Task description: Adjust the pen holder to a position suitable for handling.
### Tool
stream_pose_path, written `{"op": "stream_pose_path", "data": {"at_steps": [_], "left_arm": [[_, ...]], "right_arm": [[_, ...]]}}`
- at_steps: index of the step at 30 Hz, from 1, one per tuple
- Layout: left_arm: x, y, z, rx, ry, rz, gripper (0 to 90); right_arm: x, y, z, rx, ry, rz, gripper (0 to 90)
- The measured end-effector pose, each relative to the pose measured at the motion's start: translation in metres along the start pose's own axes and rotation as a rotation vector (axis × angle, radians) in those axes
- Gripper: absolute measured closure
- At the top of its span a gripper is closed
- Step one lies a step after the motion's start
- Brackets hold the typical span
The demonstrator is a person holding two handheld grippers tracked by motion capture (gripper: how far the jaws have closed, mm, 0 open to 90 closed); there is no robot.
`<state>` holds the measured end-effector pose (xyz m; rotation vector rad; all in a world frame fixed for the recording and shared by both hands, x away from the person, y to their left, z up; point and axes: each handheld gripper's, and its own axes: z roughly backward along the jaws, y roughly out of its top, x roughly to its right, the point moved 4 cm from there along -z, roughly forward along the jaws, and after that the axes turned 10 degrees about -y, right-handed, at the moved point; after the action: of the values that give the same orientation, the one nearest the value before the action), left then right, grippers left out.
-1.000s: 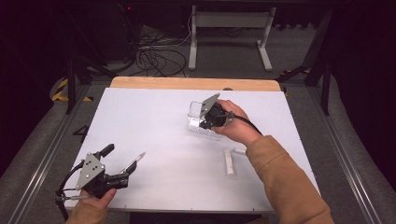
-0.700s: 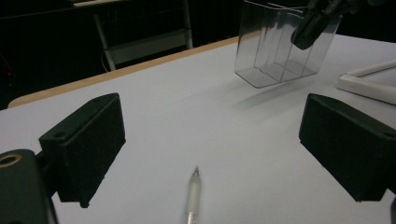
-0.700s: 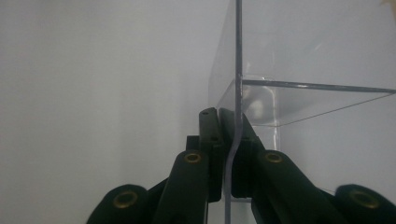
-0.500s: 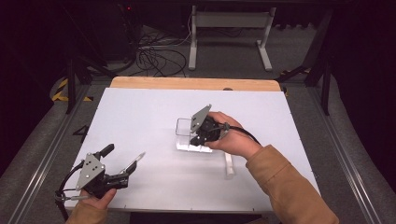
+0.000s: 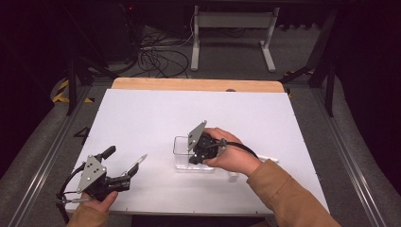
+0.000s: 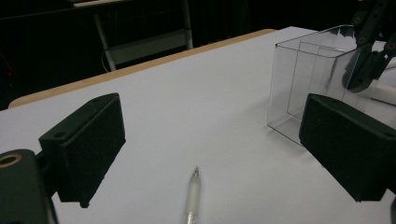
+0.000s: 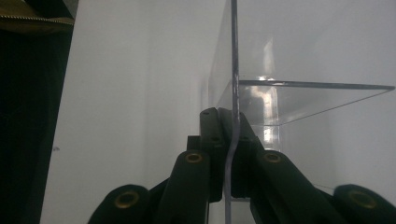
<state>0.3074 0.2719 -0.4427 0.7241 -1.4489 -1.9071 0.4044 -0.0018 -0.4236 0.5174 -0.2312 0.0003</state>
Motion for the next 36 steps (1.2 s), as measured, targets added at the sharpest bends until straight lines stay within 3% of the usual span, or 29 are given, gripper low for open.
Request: {"op": "stream_pose_path", "data": {"at_steps": [6, 16, 31, 36], "left_arm": [[0.000, 0.000, 0.000, 0.002, 0.000, 0.003, 7.8], [0.000, 0.000, 0.000, 0.000, -0.002, 0.001, 7.8], [0.000, 0.000, 0.000, 0.001, -0.001, 0.001, 7.8], [0.000, 0.000, -0.001, 0.000, -0.002, 0.004, 7.8]], "right_arm": [[-0.007, 0.000, -0.001, -0.002, 0.005, -0.020, 87.7], [-0.018, 0.002, -0.002, -0.001, 0.036, 0.002, 87.6], [-0.022, 0.002, -0.003, -0.001, 0.038, 0.011, 87.5], [-0.022, 0.003, -0.003, -0.004, 0.030, -0.011, 87.4]]}}
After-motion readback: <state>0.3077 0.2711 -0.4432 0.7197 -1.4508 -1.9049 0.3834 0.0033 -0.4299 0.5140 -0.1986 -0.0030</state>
